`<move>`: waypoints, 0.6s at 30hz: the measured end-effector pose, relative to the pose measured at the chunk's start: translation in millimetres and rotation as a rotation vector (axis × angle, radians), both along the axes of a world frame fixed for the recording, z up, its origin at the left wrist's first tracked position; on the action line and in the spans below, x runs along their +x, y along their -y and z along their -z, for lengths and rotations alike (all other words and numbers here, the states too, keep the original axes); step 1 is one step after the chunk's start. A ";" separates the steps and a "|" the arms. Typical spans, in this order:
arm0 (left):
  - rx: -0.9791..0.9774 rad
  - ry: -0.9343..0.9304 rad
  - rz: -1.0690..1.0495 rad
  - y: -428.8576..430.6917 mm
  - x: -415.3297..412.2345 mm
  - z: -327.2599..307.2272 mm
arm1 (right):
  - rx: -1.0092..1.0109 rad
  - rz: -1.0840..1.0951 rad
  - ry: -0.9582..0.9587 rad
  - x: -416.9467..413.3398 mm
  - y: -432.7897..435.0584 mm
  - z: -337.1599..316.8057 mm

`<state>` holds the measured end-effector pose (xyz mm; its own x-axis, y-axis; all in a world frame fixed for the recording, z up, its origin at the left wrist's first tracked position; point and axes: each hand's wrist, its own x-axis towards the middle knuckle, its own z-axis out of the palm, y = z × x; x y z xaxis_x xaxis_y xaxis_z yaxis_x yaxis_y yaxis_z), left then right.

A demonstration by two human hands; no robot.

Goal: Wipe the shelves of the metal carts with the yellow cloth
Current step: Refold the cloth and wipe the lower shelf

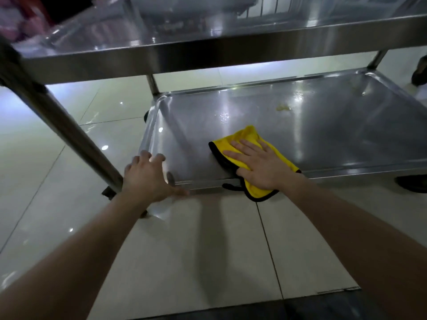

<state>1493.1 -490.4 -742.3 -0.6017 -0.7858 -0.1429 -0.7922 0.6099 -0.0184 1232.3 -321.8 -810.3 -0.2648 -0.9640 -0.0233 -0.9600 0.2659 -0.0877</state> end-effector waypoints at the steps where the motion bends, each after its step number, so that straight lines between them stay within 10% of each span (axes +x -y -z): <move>1: 0.018 0.011 -0.039 6.0 1.8 -3.5 | -0.002 0.009 -0.008 0.4 0.7 -0.2; 18: 0.133 0.042 -0.058 31.9 -8.3 -0.4 | 0.032 0.047 0.087 23.5 177.8 3.5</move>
<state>1484.8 -522.3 -741.9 -0.5468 -0.7919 -0.2718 -0.8267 0.5621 0.0257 1255.8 -499.6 -813.8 -0.3057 -0.9489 -0.0784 -0.9355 0.3147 -0.1607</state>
